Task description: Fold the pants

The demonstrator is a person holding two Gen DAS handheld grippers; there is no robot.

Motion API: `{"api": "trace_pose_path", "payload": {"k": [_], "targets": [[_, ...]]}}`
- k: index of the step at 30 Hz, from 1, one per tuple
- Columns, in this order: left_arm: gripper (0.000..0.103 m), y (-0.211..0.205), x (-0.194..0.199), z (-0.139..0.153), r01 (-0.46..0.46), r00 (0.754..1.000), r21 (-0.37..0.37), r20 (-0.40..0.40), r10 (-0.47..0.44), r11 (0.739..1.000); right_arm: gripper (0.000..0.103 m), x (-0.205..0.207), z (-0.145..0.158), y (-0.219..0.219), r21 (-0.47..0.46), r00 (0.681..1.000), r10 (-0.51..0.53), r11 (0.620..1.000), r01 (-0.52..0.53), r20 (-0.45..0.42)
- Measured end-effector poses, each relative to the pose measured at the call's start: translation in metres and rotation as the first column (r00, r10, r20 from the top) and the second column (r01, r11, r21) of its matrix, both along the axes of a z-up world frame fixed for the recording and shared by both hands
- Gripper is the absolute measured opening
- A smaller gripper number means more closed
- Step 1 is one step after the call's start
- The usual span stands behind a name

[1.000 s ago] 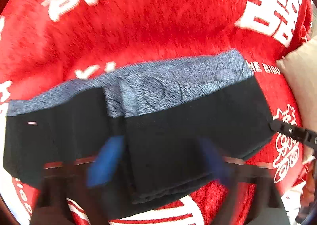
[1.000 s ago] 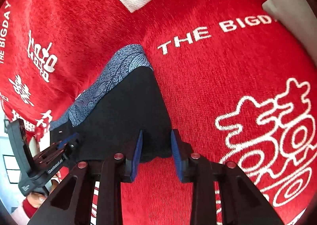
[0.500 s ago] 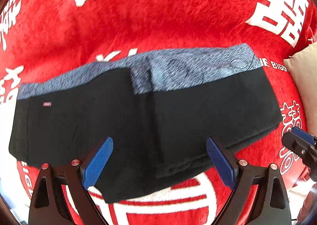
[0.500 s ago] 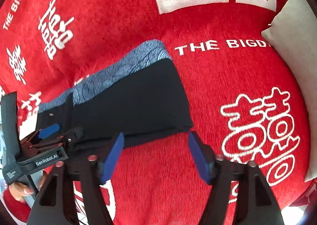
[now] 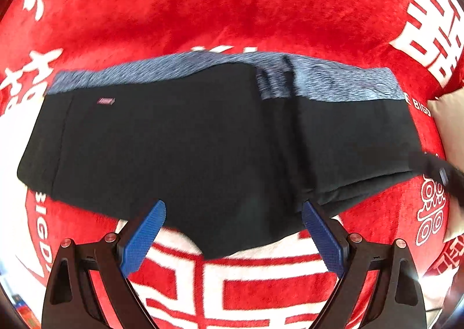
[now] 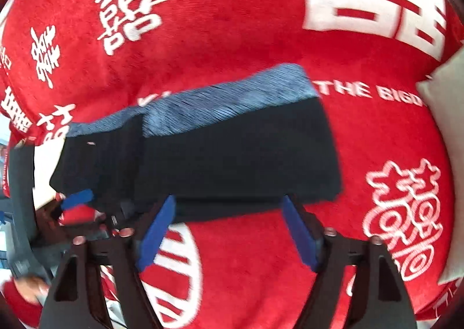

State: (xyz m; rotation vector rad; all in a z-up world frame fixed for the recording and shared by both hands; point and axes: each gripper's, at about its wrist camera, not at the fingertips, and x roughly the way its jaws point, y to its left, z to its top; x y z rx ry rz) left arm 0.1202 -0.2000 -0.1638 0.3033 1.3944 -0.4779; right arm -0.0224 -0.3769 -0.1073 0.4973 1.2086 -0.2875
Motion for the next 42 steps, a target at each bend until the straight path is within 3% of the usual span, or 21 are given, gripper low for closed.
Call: {"api": "trace_pose_path", "payload": {"k": [1, 3, 5, 10, 13, 14, 20, 24, 31, 42], "targets": [[0.095, 0.005, 0.000, 0.000, -0.010, 1.000, 0.000, -0.003, 0.010, 1.000, 0.040, 0.008, -0.001, 0.003, 0.011, 1.000, 0.003, 1.000, -0.003, 0.003], [0.095, 0.016, 0.000, -0.001, -0.030, 1.000, 0.003, -0.008, 0.030, 1.000, 0.030, 0.030, -0.009, 0.006, 0.056, 1.000, -0.001, 0.998, 0.001, 0.009], [0.095, 0.026, 0.000, -0.003, -0.045, 0.999, 0.007, -0.013, 0.045, 0.999, 0.029, 0.050, -0.014, 0.010, 0.077, 1.000, 0.002, 0.997, -0.004, 0.017], [0.095, 0.049, 0.000, -0.008, -0.080, 0.996, 0.013, -0.032, 0.081, 0.997, 0.029, 0.110, -0.029, 0.029, 0.033, 0.996, 0.086, 0.996, -0.087, 0.037], [0.095, 0.061, -0.001, -0.010, -0.102, 0.994, 0.010, -0.040, 0.102, 0.995, 0.029, 0.132, -0.061, 0.041, 0.041, 0.991, 0.123, 0.992, -0.121, -0.047], [0.095, 0.065, -0.001, -0.011, -0.110, 0.993, 0.005, -0.042, 0.110, 0.994, 0.029, 0.133, -0.072, 0.044, 0.060, 0.990, 0.118, 0.992, -0.114, -0.071], [0.095, 0.080, 0.002, -0.013, -0.147, 0.987, -0.004, -0.060, 0.146, 0.989, 0.030, 0.114, -0.057, 0.053, 0.077, 0.984, 0.169, 0.983, -0.165, -0.051], [0.095, 0.084, 0.003, -0.010, -0.155, 0.986, -0.009, -0.058, 0.154, 0.988, 0.030, 0.090, -0.049, 0.048, 0.114, 0.990, 0.128, 0.986, -0.121, -0.056], [0.095, 0.085, 0.012, -0.013, -0.160, 0.985, -0.007, -0.062, 0.159, 0.987, 0.040, 0.059, -0.036, 0.054, 0.079, 0.990, 0.122, 0.990, -0.117, -0.072], [0.095, 0.096, 0.014, -0.014, -0.186, 0.979, -0.037, -0.093, 0.182, 0.982, 0.055, 0.061, -0.033, 0.059, 0.022, 0.989, 0.119, 0.993, -0.117, -0.091]]}}
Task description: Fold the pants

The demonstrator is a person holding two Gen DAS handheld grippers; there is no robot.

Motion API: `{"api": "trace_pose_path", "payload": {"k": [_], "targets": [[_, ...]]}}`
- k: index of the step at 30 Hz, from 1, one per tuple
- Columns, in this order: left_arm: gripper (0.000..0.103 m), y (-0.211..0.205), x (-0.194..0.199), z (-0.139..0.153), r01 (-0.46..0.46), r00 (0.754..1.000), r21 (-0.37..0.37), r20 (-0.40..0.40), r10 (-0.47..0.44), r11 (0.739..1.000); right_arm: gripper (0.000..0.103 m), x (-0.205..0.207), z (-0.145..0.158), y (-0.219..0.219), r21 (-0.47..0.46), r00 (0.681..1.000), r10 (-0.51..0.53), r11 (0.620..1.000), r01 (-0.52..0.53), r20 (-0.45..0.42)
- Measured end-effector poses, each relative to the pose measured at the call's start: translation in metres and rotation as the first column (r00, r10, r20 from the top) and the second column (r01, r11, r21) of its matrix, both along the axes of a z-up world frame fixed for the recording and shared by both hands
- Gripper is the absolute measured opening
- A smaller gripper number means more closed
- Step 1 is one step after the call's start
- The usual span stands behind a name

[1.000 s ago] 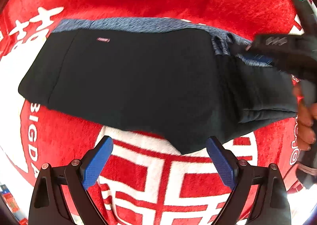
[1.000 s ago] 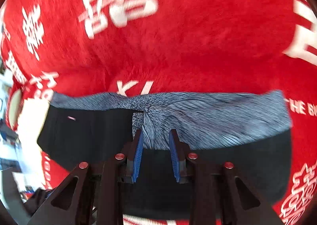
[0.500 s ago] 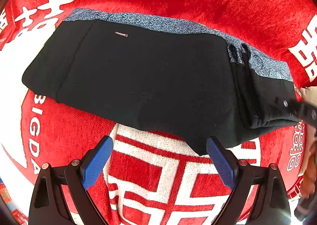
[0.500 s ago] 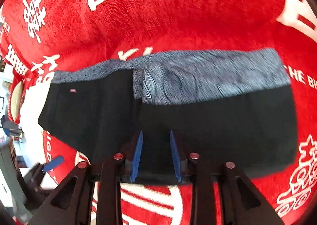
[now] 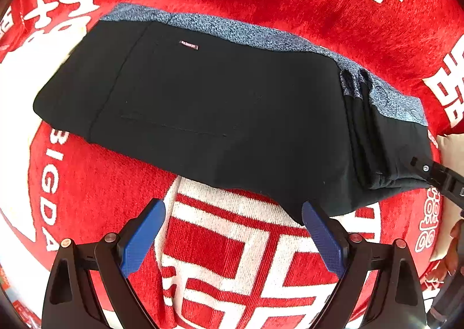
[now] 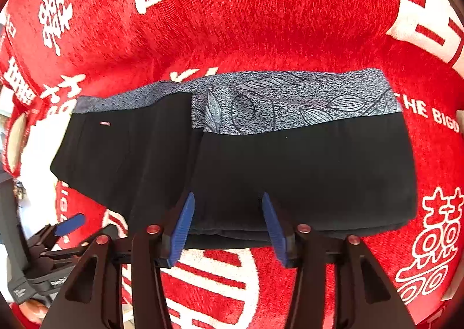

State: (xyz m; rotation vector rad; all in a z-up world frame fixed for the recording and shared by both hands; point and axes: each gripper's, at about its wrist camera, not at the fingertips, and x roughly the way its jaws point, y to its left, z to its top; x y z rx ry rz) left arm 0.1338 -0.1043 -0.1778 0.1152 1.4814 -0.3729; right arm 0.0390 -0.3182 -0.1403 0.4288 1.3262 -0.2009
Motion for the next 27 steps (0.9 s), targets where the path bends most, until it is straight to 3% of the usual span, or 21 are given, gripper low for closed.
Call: {"api": "trace_pose_path", "payload": {"k": [5, 10, 13, 20, 27], "targets": [[0.095, 0.013, 0.000, 0.001, -0.032, 0.999, -0.009, 0.011, 0.032, 0.999, 0.055, 0.005, -0.002, 0.010, -0.022, 0.998, 0.039, 0.999, -0.040, -0.043], [0.095, 0.028, -0.001, -0.003, -0.065, 0.998, -0.010, -0.002, 0.065, 0.998, 0.055, 0.011, -0.002, 0.024, -0.023, 0.997, 0.065, 0.998, -0.066, -0.033], [0.095, 0.037, -0.002, -0.005, -0.090, 0.996, -0.010, -0.017, 0.090, 0.996, 0.065, 0.012, -0.018, 0.032, -0.021, 0.995, 0.072, 0.997, -0.073, -0.071], [0.095, 0.062, 0.001, -0.009, -0.150, 0.988, -0.017, -0.032, 0.150, 0.989, 0.075, 0.013, -0.032, 0.067, -0.189, 0.973, 0.188, 0.959, -0.211, -0.132], [0.095, 0.093, 0.015, 0.002, -0.247, 0.969, -0.090, 0.007, 0.248, 0.965, 0.076, 0.011, -0.031, 0.066, -0.196, 0.975, 0.175, 0.960, -0.200, -0.135]]}}
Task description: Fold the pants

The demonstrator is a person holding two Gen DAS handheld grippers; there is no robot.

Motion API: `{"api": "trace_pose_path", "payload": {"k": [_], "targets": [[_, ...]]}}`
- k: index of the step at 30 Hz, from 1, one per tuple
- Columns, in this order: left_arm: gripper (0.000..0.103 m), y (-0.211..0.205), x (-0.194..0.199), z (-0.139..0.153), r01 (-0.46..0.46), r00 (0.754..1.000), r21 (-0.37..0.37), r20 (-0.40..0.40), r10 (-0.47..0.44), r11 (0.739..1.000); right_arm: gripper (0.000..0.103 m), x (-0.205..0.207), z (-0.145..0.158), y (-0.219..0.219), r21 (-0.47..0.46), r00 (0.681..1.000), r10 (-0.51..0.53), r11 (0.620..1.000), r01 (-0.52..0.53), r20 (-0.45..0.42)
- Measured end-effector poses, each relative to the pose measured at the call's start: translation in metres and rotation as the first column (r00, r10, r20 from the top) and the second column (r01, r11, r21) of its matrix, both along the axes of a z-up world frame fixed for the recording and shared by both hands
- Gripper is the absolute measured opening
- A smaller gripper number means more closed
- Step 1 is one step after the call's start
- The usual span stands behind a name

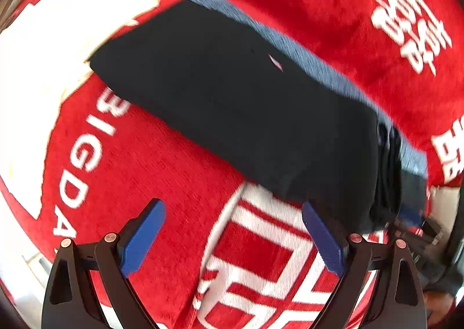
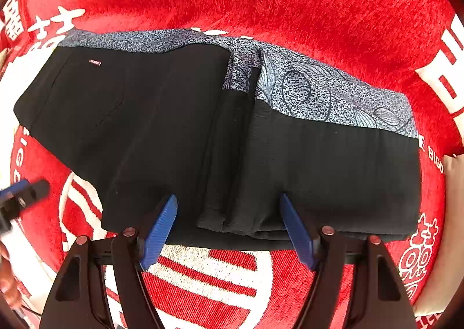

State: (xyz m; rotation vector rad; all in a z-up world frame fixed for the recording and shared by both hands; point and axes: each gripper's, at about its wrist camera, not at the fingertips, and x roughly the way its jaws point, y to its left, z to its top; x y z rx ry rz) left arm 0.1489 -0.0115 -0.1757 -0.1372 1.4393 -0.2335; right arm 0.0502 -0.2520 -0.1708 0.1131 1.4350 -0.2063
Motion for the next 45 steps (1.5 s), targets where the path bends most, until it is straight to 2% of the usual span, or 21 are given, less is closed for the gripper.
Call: {"api": "trace_pose_path", "payload": {"k": [7, 11, 15, 22, 29, 31, 34, 38, 40, 41, 42, 43, 44, 45], "targets": [[0.095, 0.034, 0.029, -0.003, -0.105, 0.994, -0.098, 0.009, 0.106, 0.990, 0.078, 0.002, -0.003, 0.001, -0.009, 1.000, -0.005, 1.000, 0.005, 0.000], [0.095, 0.059, 0.046, -0.006, -0.211, 0.975, -0.204, 0.019, 0.220, 0.956, 0.078, 0.005, -0.005, 0.003, -0.010, 1.000, 0.001, 1.000, -0.001, -0.004], [0.095, 0.078, 0.053, -0.013, -0.284, 0.956, -0.265, -0.007, 0.293, 0.921, 0.079, 0.007, -0.007, 0.003, -0.011, 1.000, 0.006, 1.000, -0.006, -0.007], [0.095, 0.074, 0.060, -0.030, -0.283, 0.954, -0.357, -0.013, 0.298, 0.890, 0.079, 0.008, -0.008, 0.003, -0.011, 1.000, -0.002, 1.000, 0.002, -0.008], [0.096, 0.068, 0.074, -0.031, -0.280, 0.953, -0.460, -0.030, 0.301, 0.842, 0.079, 0.009, -0.009, 0.003, -0.010, 1.000, -0.005, 1.000, 0.005, -0.008], [0.101, 0.066, 0.077, -0.031, -0.273, 0.953, -0.483, -0.020, 0.301, 0.832, 0.079, 0.010, -0.010, 0.003, -0.009, 1.000, -0.008, 1.000, 0.008, -0.006], [0.101, 0.060, 0.081, -0.041, -0.277, 0.954, -0.468, -0.029, 0.299, 0.839, 0.079, 0.010, -0.010, 0.002, -0.006, 1.000, -0.013, 1.000, 0.013, -0.002], [0.101, 0.051, 0.086, -0.037, -0.283, 0.954, -0.409, -0.024, 0.300, 0.867, 0.079, 0.009, -0.008, 0.001, -0.001, 1.000, -0.015, 1.000, 0.015, 0.003], [0.095, 0.048, 0.087, -0.035, -0.289, 0.953, -0.367, -0.018, 0.304, 0.884, 0.079, 0.009, -0.007, 0.001, 0.003, 1.000, -0.015, 1.000, 0.015, 0.004], [0.084, 0.046, 0.087, -0.033, -0.286, 0.953, -0.336, -0.003, 0.302, 0.898, 0.079, 0.010, -0.005, 0.000, 0.007, 1.000, -0.015, 1.000, 0.015, 0.002], [0.068, 0.045, 0.087, -0.031, -0.274, 0.956, -0.300, 0.014, 0.292, 0.914, 0.079, 0.011, -0.003, -0.002, 0.011, 1.000, -0.015, 1.000, 0.015, 0.002], [0.060, 0.044, 0.088, -0.030, -0.258, 0.961, -0.275, 0.026, 0.276, 0.926, 0.079, 0.011, 0.000, -0.002, 0.016, 1.000, -0.015, 1.000, 0.015, 0.002], [0.043, 0.043, 0.090, -0.030, -0.237, 0.967, -0.228, 0.041, 0.252, 0.944, 0.079, 0.012, 0.004, -0.003, 0.023, 1.000, -0.018, 1.000, 0.018, 0.004], [0.038, 0.042, 0.091, -0.031, -0.220, 0.971, -0.207, 0.044, 0.234, 0.953, 0.079, 0.013, 0.009, -0.003, 0.035, 1.000, -0.021, 0.999, 0.021, 0.012]]}}
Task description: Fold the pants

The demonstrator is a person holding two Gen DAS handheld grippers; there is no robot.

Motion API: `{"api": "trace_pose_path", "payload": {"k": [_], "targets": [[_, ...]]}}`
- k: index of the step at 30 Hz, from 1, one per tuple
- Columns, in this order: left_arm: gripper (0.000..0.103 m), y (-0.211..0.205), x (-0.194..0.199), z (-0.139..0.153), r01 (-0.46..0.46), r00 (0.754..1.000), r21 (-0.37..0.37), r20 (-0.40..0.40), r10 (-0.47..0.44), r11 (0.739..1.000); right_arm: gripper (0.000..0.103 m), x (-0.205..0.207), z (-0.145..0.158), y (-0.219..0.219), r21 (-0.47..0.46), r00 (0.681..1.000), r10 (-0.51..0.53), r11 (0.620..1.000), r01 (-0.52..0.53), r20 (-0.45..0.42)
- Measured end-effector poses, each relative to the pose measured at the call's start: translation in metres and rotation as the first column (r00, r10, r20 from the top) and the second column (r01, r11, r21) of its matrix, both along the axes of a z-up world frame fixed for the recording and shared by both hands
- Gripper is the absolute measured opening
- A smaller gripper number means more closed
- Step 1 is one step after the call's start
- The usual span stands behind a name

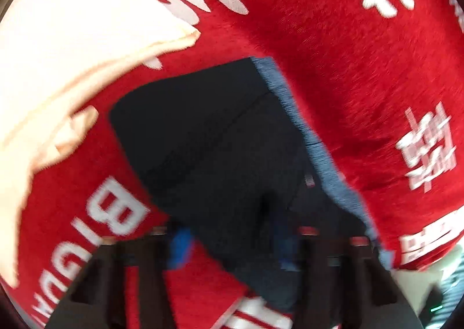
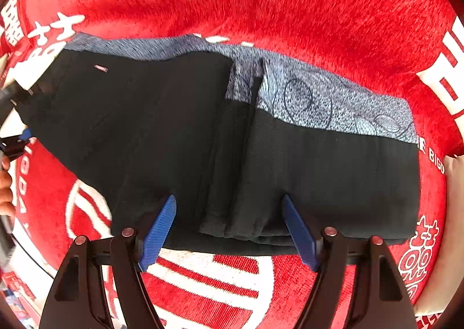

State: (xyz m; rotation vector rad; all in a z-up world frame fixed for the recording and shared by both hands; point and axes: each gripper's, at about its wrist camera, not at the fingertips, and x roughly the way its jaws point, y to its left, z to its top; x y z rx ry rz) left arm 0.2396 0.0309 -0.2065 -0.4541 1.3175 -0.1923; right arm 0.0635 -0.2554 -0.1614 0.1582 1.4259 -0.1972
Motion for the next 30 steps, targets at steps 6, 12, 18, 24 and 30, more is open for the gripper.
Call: {"api": "trace_pose_path", "payload": {"k": [6, 12, 18, 24, 30], "targets": [[0.032, -0.035, -0.012, 0.031, 0.143, 0.975, 0.225, 0.137, -0.177, 0.964, 0.079, 0.025, 0.036, 0.007, 0.080, 0.997, 0.032, 0.996, -0.037, 0.070], [0.032, -0.086, -0.043, 0.069, 0.263, 0.864, 0.463, 0.277, -0.420, 0.846, 0.081, 0.089, 0.061, 0.030, 0.294, 0.991, 0.092, 0.949, -0.116, 0.095], [0.032, -0.116, -0.057, 0.084, 0.318, 0.786, 0.547, 0.304, -0.538, 0.774, 0.083, 0.164, 0.083, 0.071, 0.410, 0.975, 0.199, 0.884, -0.222, 0.100], [0.032, -0.137, -0.065, 0.092, 0.338, 0.742, 0.578, 0.321, -0.588, 0.743, 0.089, 0.215, 0.080, 0.128, 0.416, 0.927, 0.375, 0.842, -0.344, 0.007], [0.032, -0.149, -0.074, 0.095, 0.352, 0.712, 0.591, 0.334, -0.617, 0.726, 0.083, 0.230, 0.058, 0.154, 0.328, 0.880, 0.461, 0.854, -0.404, -0.116]]}}
